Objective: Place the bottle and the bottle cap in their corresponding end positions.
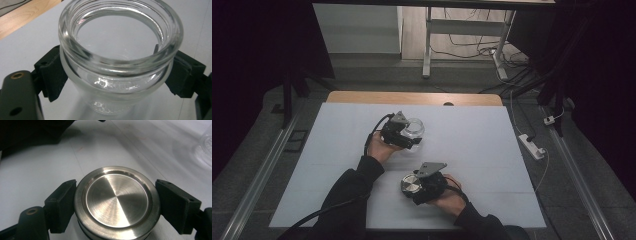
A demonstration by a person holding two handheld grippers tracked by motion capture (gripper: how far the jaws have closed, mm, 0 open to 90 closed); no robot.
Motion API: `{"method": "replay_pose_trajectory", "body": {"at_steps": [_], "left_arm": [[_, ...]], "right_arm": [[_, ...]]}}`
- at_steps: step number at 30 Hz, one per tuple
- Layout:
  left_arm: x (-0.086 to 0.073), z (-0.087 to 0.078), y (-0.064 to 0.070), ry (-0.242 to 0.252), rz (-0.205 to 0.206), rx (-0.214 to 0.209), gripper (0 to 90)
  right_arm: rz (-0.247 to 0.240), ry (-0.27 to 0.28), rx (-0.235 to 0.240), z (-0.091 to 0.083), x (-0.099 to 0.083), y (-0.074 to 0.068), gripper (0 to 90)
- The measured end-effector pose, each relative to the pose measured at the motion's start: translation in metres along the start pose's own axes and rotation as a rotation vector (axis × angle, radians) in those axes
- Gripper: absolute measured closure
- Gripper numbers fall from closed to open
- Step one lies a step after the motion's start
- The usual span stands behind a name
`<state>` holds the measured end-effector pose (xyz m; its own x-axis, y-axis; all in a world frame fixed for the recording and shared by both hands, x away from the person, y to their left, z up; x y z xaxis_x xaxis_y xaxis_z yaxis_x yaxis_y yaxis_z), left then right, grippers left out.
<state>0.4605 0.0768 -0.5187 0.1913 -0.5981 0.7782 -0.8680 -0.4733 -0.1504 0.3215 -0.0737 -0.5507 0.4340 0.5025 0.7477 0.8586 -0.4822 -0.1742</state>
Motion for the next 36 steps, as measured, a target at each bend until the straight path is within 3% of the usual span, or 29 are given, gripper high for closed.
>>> {"method": "replay_pose_trajectory", "body": {"at_steps": [11, 21, 27, 33, 36], "left_arm": [[-0.005, 0.006, 0.000, -0.012, 0.003, 0.019, 15.6], [-0.010, 0.008, -0.001, 0.007, -0.001, 0.014, 15.3], [-0.010, 0.008, -0.002, 0.006, -0.009, -0.008, 13.5], [-0.011, 0.008, -0.002, -0.044, -0.011, 0.010, 7.8], [-0.012, 0.004, -0.003, -0.041, -0.030, 0.001, 6.2]], "right_arm": [[0.031, -0.037, 0.010, 0.003, -0.003, 0.005, 19.6], [-0.022, -0.056, -0.018, 0.005, -0.005, 0.004, 19.3], [0.017, -0.055, -0.008, 0.005, -0.004, 0.005, 18.8], [0.046, -0.040, -0.011, 0.003, -0.001, 0.005, 15.9], [0.069, -0.028, -0.006, 0.000, 0.001, 0.005, 14.5]]}}
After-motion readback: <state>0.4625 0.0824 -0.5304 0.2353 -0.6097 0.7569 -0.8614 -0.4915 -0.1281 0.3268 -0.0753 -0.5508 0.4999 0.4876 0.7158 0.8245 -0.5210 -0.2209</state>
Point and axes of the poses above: each handheld gripper's, and its own axes: z roughly forward along the jaws, x roughly out of its top, y roughly to its right, the point moved 3 cm from there along z, roughly forward along the jaws, and after that the axes turned 13 degrees about z, right-handed, at the moved point
